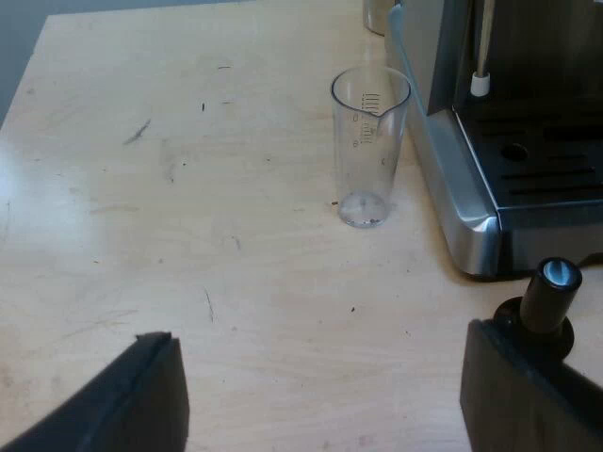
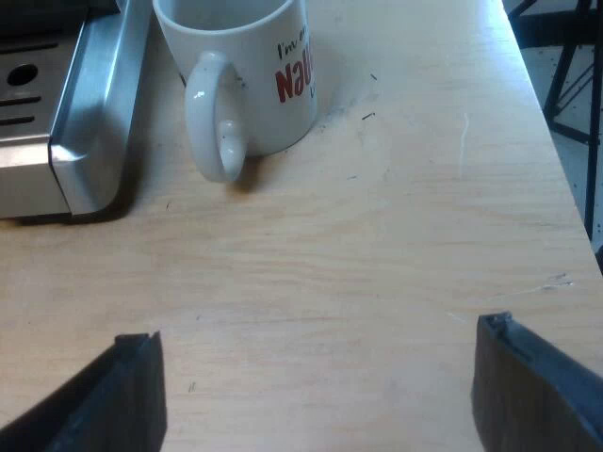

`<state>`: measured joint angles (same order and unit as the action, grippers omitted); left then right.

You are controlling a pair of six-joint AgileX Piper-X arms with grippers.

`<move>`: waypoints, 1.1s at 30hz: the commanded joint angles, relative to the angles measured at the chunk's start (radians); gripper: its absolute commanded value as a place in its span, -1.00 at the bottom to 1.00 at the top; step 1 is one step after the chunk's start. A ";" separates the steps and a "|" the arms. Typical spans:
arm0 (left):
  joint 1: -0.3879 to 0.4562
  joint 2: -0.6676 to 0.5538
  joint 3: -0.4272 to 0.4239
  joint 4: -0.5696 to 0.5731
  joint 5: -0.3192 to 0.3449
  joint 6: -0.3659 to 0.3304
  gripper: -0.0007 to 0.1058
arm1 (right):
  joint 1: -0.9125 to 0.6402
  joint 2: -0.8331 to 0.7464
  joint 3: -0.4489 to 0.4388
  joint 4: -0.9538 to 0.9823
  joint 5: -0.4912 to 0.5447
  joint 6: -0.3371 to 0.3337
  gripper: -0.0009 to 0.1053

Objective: Place mug into machine

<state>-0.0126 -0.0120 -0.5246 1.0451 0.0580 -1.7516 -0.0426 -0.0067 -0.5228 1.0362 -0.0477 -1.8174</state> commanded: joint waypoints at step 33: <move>-0.181 0.196 -0.181 -0.013 0.052 -0.022 0.20 | 0.011 0.076 -0.192 0.068 -0.071 -0.003 0.30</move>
<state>-0.1859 0.1775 -0.6942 1.0438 0.1046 -1.7615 -0.0341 0.0640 -0.6972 1.1026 -0.1059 -1.8174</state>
